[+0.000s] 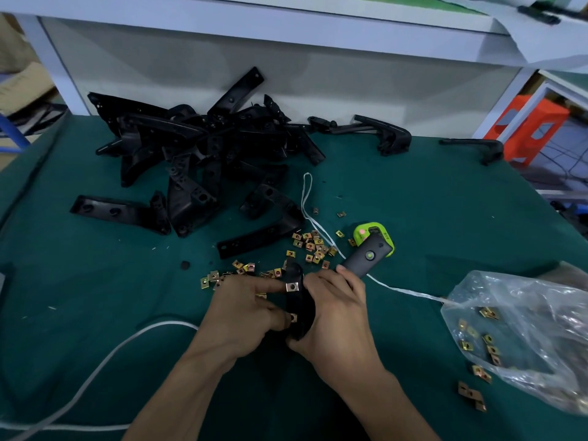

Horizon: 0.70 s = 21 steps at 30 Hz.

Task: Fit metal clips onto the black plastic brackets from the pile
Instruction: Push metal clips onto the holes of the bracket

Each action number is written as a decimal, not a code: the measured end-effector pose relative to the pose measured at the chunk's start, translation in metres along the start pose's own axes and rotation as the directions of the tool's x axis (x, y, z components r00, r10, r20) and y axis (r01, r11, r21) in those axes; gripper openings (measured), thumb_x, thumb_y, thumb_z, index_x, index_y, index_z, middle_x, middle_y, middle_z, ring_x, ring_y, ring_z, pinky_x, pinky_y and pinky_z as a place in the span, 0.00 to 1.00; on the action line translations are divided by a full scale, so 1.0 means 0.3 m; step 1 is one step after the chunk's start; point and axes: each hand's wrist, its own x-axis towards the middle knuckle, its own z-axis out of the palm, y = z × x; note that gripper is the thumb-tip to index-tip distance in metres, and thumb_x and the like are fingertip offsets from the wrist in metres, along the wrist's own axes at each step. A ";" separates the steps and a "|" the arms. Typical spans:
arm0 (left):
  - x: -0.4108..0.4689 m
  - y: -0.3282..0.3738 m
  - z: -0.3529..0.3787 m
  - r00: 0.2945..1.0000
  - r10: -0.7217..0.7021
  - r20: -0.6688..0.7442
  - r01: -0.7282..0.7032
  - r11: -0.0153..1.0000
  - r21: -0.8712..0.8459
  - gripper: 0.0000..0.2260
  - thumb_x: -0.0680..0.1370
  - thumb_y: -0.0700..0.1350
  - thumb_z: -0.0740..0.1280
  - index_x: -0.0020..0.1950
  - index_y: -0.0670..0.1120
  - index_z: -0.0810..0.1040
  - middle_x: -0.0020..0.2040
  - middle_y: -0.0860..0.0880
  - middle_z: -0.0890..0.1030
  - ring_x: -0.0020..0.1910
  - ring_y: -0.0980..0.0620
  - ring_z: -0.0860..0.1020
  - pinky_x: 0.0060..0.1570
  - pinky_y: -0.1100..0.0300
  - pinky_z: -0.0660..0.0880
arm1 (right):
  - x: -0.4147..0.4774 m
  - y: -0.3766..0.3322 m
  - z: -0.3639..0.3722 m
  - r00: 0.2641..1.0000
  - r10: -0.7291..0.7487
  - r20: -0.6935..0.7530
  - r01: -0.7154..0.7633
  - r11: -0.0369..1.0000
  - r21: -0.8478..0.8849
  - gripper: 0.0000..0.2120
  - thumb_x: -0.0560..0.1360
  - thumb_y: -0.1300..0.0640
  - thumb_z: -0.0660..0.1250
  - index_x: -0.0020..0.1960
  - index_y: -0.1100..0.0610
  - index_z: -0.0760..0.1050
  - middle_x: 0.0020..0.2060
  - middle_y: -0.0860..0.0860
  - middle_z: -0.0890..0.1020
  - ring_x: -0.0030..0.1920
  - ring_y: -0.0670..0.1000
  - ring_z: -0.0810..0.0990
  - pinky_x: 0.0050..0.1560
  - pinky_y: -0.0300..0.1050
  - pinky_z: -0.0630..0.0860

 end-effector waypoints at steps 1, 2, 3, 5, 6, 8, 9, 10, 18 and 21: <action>0.000 -0.003 0.003 1.000 0.013 -0.001 -0.013 1.000 -0.019 0.21 0.67 0.26 0.73 0.48 0.52 0.88 0.31 0.44 0.84 0.25 0.55 0.74 0.28 0.68 0.70 | 0.003 0.000 -0.001 1.000 0.003 0.013 -0.003 1.000 -0.002 0.28 0.50 0.49 0.79 0.48 0.51 0.75 0.43 0.43 0.79 0.52 0.46 0.76 0.71 0.39 0.57; 0.000 -0.007 0.008 1.000 0.025 -0.005 -0.025 0.999 -0.037 0.23 0.67 0.26 0.72 0.48 0.53 0.88 0.28 0.46 0.82 0.23 0.55 0.71 0.26 0.69 0.68 | 0.005 0.000 -0.002 1.000 0.009 0.019 -0.009 1.000 0.002 0.29 0.50 0.48 0.79 0.49 0.51 0.75 0.43 0.43 0.79 0.52 0.46 0.76 0.71 0.38 0.56; 0.001 -0.010 0.012 0.999 0.034 -0.007 -0.034 0.998 -0.050 0.23 0.67 0.26 0.72 0.48 0.54 0.88 0.27 0.46 0.81 0.23 0.54 0.69 0.27 0.67 0.66 | 0.006 0.001 -0.004 1.000 0.014 0.021 -0.014 1.000 0.009 0.29 0.50 0.48 0.79 0.49 0.51 0.75 0.43 0.43 0.79 0.52 0.46 0.76 0.71 0.37 0.55; 0.001 -0.015 0.021 0.999 0.044 0.005 -0.043 0.997 -0.071 0.23 0.68 0.28 0.72 0.50 0.55 0.88 0.27 0.46 0.81 0.26 0.51 0.68 0.28 0.64 0.66 | 0.008 0.000 -0.005 1.000 0.014 0.005 -0.014 1.000 0.027 0.28 0.50 0.46 0.77 0.48 0.51 0.75 0.42 0.43 0.79 0.52 0.45 0.76 0.71 0.35 0.53; 0.001 -0.017 0.024 0.999 0.051 0.017 -0.050 0.995 -0.088 0.23 0.67 0.29 0.72 0.50 0.56 0.88 0.29 0.45 0.81 0.27 0.51 0.68 0.28 0.62 0.67 | 0.009 0.000 -0.005 1.000 0.012 -0.005 -0.012 0.999 0.036 0.28 0.51 0.45 0.77 0.48 0.51 0.74 0.41 0.43 0.80 0.52 0.45 0.76 0.71 0.34 0.53; 0.003 -0.018 0.026 0.997 0.064 0.038 -0.059 0.991 -0.124 0.26 0.64 0.33 0.72 0.53 0.60 0.87 0.31 0.42 0.81 0.29 0.49 0.70 0.29 0.61 0.70 | 0.008 0.001 0.000 1.000 0.013 -0.009 -0.012 0.999 0.048 0.29 0.51 0.43 0.77 0.47 0.51 0.73 0.41 0.42 0.79 0.52 0.45 0.76 0.71 0.35 0.54; 0.005 -0.018 0.026 0.997 0.059 0.049 -0.052 0.988 -0.145 0.27 0.63 0.34 0.72 0.54 0.61 0.86 0.31 0.41 0.81 0.30 0.49 0.71 0.30 0.61 0.71 | 0.006 0.004 0.003 1.000 0.021 -0.001 -0.021 0.998 0.062 0.29 0.51 0.42 0.78 0.47 0.50 0.72 0.41 0.41 0.79 0.52 0.44 0.76 0.71 0.36 0.55; 0.008 -0.019 0.024 0.996 0.053 0.065 -0.042 0.985 -0.169 0.27 0.63 0.35 0.72 0.56 0.61 0.85 0.32 0.40 0.80 0.31 0.49 0.72 0.31 0.61 0.72 | 0.003 0.008 0.005 0.999 0.042 0.012 -0.043 0.995 0.094 0.28 0.52 0.42 0.78 0.47 0.48 0.71 0.41 0.39 0.77 0.51 0.44 0.76 0.70 0.36 0.56; 0.017 -0.023 0.002 0.971 0.053 0.233 0.019 0.955 -0.297 0.22 0.70 0.39 0.74 0.59 0.60 0.85 0.35 0.42 0.83 0.33 0.52 0.79 0.33 0.65 0.72 | -0.014 0.009 -0.006 0.988 0.154 0.004 -0.147 0.938 0.315 0.23 0.54 0.42 0.74 0.43 0.41 0.65 0.48 0.31 0.73 0.54 0.29 0.68 0.54 0.40 0.69; 0.024 -0.032 0.014 0.981 0.062 0.185 -0.002 0.951 -0.309 0.23 0.71 0.34 0.77 0.62 0.54 0.83 0.38 0.40 0.85 0.33 0.51 0.79 0.36 0.65 0.75 | -0.016 0.015 -0.004 0.985 0.167 0.034 -0.169 0.929 0.330 0.22 0.55 0.43 0.74 0.43 0.43 0.66 0.46 0.35 0.74 0.54 0.30 0.68 0.50 0.40 0.69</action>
